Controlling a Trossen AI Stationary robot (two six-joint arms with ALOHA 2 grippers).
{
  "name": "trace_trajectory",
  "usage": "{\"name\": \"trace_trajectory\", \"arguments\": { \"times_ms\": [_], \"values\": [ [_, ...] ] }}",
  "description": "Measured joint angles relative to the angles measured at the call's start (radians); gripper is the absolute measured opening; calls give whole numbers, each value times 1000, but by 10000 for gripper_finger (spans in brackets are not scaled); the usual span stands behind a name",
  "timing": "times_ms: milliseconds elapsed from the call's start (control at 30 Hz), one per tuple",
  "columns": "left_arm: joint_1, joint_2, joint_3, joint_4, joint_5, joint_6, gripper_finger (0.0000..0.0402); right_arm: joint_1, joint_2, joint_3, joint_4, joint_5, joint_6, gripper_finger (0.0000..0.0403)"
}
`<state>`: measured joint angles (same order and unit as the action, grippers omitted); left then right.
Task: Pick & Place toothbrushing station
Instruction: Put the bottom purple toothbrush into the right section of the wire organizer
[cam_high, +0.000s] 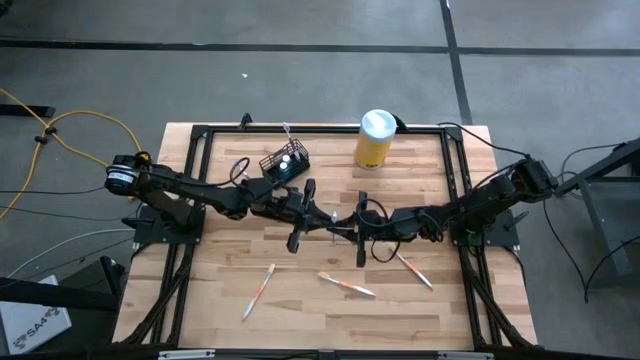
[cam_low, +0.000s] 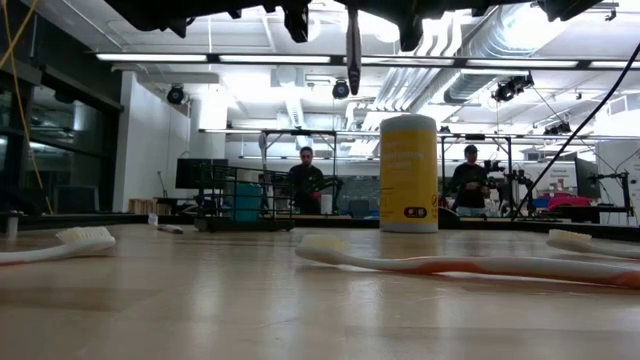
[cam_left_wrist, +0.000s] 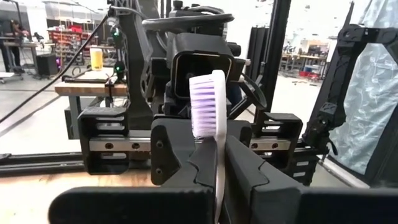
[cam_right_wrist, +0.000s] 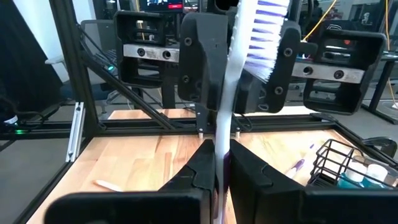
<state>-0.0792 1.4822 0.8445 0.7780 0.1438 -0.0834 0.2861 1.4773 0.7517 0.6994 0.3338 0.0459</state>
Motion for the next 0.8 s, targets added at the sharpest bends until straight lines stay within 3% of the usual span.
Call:
{"name": "trace_trajectory", "arguments": {
  "times_ms": [100,533,800],
  "values": [
    [0,0,0,4,0,0,6,0,0,0,6,-1,2,29],
    [7,3,0,6,-39,8,3,10,0,2,23,28,2,204],
    [3,2,0,-6,-44,7,3,83,-13,2,-8,397,-137,249]
  ]
}}
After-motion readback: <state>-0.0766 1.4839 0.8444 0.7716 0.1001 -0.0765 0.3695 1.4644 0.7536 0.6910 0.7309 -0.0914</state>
